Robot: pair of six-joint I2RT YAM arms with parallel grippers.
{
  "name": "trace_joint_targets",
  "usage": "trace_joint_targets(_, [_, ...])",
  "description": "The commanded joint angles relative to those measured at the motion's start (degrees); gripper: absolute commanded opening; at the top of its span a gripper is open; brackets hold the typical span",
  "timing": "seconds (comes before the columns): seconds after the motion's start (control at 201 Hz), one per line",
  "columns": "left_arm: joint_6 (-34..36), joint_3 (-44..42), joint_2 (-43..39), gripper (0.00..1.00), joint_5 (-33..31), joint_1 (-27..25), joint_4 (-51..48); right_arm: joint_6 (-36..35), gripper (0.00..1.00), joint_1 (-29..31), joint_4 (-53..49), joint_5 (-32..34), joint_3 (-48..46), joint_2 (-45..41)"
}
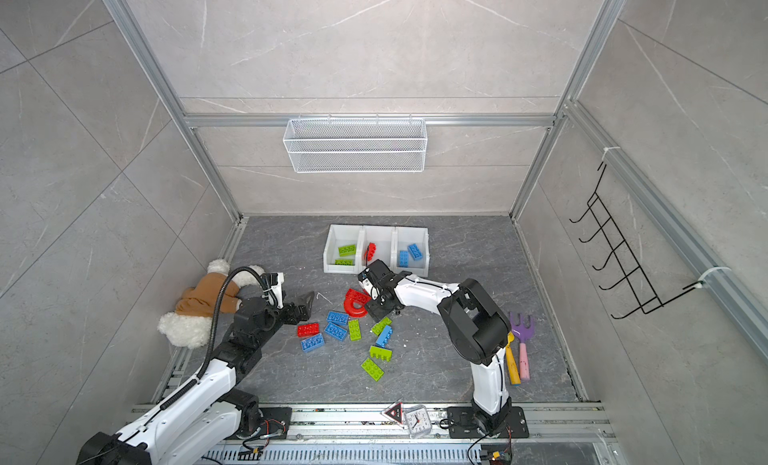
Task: Sort the legos into containers by color
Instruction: 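Lower and close the right gripper on a red brick, then carry the red brick to the middle compartment and release it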
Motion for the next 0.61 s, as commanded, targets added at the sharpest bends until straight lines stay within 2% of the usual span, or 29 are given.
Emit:
trace_joint_targets(0.0, [0.12,2.44,-0.50,1.00,-0.34,0.15,0.66,2.20,0.62,-1.75,1.92,-0.84,-1.13,-3.91])
trace_joint_targets(0.323, [0.12,2.18,-1.01,0.99,-1.08,0.11,0.47,5.66,0.60,-6.04,4.61,-2.80,-0.66,-10.02])
trace_joint_targets(0.478, [0.17,2.19,-0.86,1.00,-0.90,0.05,0.66,7.11,0.59,-8.03,4.56,-2.85,4.35,-8.71])
trace_joint_targets(0.602, [0.26,2.22,-0.88,1.00,-0.88,0.11,0.48,9.33,0.60,-9.69,1.37,-2.72,13.43,-3.55])
